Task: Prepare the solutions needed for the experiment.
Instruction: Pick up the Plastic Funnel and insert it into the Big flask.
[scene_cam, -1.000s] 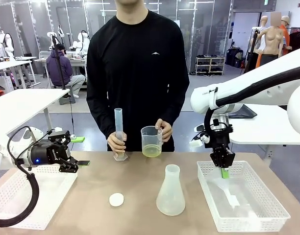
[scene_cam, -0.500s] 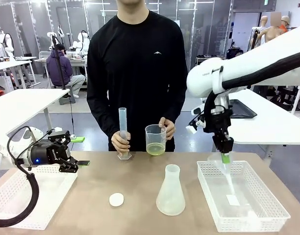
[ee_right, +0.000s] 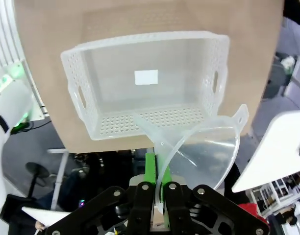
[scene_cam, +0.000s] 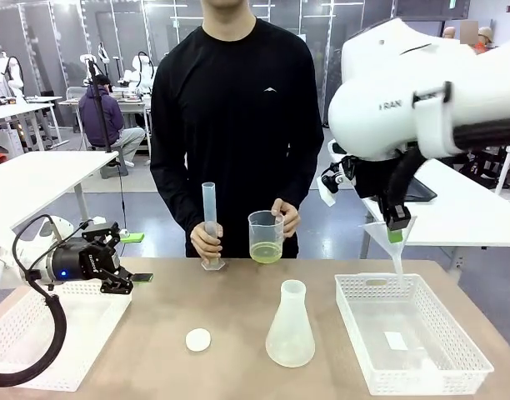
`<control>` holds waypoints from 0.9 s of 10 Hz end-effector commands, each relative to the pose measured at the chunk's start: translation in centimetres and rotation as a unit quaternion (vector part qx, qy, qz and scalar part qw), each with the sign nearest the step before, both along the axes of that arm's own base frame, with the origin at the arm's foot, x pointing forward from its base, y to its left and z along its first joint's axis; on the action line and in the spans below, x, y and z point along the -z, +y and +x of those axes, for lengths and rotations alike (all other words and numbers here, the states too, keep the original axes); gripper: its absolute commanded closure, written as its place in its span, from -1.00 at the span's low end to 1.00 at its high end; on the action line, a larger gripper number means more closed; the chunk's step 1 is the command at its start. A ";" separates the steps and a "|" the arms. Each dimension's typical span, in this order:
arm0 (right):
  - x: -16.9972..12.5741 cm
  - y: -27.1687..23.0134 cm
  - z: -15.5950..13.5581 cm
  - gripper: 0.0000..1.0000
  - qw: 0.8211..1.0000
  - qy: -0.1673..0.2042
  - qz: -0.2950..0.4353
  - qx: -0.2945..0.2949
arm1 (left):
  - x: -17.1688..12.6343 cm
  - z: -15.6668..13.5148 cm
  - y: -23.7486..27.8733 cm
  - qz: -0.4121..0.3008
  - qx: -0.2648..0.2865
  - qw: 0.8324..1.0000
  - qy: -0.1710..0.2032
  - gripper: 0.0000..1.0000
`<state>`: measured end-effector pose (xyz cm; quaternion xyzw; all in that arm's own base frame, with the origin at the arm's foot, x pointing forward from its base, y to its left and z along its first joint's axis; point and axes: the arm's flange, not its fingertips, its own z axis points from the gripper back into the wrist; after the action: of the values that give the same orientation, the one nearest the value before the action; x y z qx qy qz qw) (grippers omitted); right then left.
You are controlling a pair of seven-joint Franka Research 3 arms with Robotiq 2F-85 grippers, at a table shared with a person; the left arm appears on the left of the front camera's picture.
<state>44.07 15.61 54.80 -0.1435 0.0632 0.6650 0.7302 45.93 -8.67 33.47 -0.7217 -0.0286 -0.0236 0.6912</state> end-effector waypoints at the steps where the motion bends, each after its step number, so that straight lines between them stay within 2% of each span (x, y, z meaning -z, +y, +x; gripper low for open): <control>1: 0.0 -0.2 -3.3 1.00 0.997 -0.073 -0.009 0.029 | 0.1 0.4 -0.2 0.003 -0.002 1.000 0.002 -1.00; 4: -0.9 -0.6 -5.3 1.00 0.992 -0.117 0.006 0.038 | 0.1 0.4 -0.2 0.003 -0.002 1.000 0.002 -1.00; 5: -0.7 -0.7 -5.2 1.00 0.992 -0.114 0.016 0.044 | 0.1 0.4 -0.2 0.003 -0.002 1.000 0.002 -1.00; 6: -2.1 -0.3 -5.1 1.00 0.995 -0.092 0.007 0.026 | 0.1 0.4 -0.2 0.003 -0.002 1.000 0.002 -1.00; 9: -2.1 -0.3 -5.1 1.00 0.995 -0.092 0.007 0.026 | 0.1 0.4 -0.2 0.003 -0.002 1.000 0.002 -1.00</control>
<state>38.66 15.36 56.65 -0.1942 -0.0095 0.6302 0.7517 45.92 -8.67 33.48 -0.7216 -0.0287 -0.0236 0.6913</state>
